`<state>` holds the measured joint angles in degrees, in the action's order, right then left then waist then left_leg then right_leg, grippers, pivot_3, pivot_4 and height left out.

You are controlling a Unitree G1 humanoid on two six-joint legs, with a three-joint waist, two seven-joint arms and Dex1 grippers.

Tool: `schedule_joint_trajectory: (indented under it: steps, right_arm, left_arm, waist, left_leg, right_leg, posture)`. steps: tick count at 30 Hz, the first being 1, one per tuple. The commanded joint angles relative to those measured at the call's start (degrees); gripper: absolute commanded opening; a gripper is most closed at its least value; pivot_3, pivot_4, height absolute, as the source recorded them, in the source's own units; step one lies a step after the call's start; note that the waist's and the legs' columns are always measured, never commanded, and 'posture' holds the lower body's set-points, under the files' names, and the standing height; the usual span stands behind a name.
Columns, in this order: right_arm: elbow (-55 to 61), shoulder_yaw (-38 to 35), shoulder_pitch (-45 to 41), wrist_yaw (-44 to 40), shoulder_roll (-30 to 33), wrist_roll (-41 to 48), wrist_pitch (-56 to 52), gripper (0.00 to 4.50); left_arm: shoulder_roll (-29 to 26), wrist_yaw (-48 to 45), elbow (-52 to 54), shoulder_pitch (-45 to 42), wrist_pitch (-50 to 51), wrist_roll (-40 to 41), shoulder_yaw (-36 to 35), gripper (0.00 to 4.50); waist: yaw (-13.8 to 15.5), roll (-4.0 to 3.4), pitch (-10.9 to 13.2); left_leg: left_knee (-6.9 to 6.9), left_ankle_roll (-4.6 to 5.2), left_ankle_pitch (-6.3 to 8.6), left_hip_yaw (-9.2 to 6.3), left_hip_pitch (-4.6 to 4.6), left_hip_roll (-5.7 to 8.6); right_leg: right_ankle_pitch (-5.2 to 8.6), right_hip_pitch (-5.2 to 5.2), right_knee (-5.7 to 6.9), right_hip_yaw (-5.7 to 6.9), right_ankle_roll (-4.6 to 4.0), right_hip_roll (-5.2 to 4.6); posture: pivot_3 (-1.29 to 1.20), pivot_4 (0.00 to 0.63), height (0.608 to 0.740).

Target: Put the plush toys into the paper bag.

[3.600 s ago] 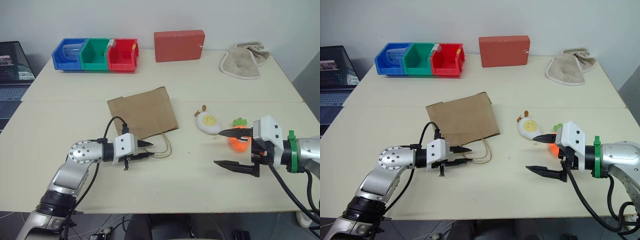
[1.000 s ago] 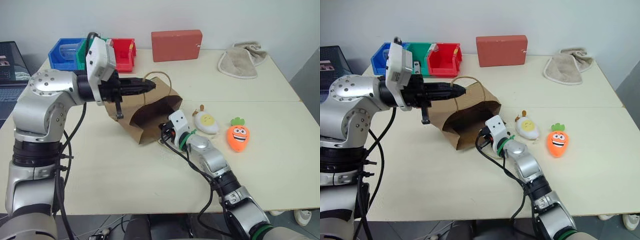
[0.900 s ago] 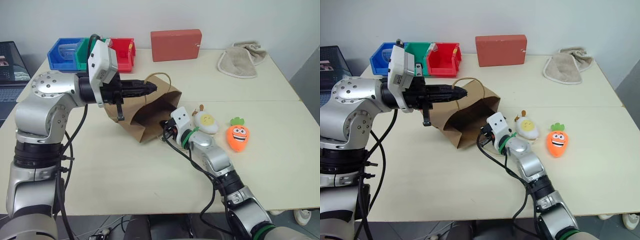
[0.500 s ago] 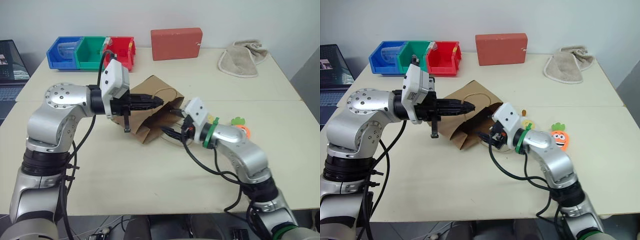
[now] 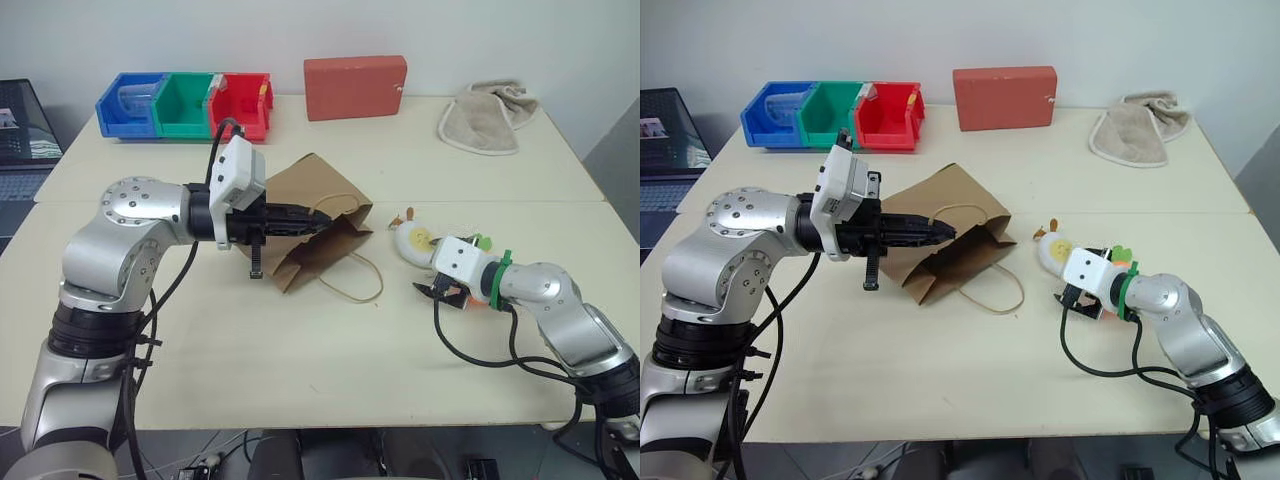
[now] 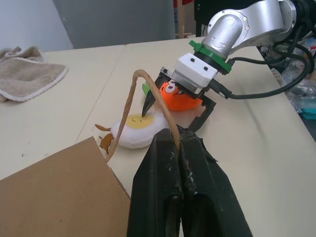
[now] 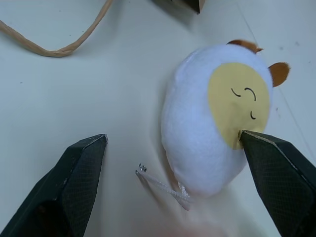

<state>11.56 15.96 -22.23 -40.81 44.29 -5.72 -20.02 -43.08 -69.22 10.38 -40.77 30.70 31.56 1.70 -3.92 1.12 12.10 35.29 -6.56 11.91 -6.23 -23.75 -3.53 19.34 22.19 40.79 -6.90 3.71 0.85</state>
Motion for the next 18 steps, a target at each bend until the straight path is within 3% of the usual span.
schedule_joint_trajectory:
  steps: [1,4,12,14,18]
  right_arm:
    - [-4.06,0.92,-1.5,3.26,-2.17,-4.24,3.62,4.48]
    - [-6.94,1.13,-2.9,5.32,-3.49,-7.34,5.7,3.6]
    - [-9.23,-0.5,-3.7,6.06,-5.32,-9.38,7.68,0.59]
    - [-8.3,-1.3,-3.91,4.31,-4.62,-8.36,8.43,0.03]
    - [-0.19,-4.47,-2.6,-5.97,-1.47,0.02,5.35,0.03]
  left_arm:
    - [-0.82,0.44,1.71,-0.76,0.26,1.29,-2.25,0.0]
    - [-1.13,0.42,2.14,-0.22,0.47,1.08,-2.2,0.0]
    - [-1.39,0.55,1.95,-0.29,0.53,1.01,-2.32,0.0]
    - [-1.34,0.64,1.67,-0.35,0.74,1.19,-2.51,0.0]
    - [-1.28,0.62,1.55,-0.32,0.89,1.16,-2.56,0.0]
  waist:
    - [-0.17,0.0,0.0]
    - [-0.23,0.0,0.0]
    - [-0.22,0.0,0.0]
    - [-0.22,0.0,0.0]
    - [-0.18,-0.03,0.02]
  left_leg:
    - [0.04,0.0,0.0,0.0,0.0,0.0]
    - [0.26,0.0,0.0,-0.01,-0.02,0.01]
    - [0.61,0.0,0.0,-0.03,-0.05,0.03]
    - [0.62,0.0,0.0,-0.03,-0.05,0.03]
    - [0.6,0.0,0.0,-0.04,-0.07,0.04]
  right_leg:
    - [0.0,-0.01,0.01,0.0,0.0,0.0]
    - [-0.01,-0.05,0.09,0.0,0.01,0.0]
    - [-0.05,-0.14,0.12,-0.03,0.09,0.0]
    - [-0.05,-0.14,0.12,-0.03,0.1,0.0]
    - [-0.06,-0.14,0.13,-0.02,0.1,0.0]
  posture:
    - [0.0,0.15,0.74]
    - [0.0,0.15,0.74]
    - [0.0,0.15,0.74]
    - [0.0,0.15,0.74]
    - [0.0,0.15,0.74]
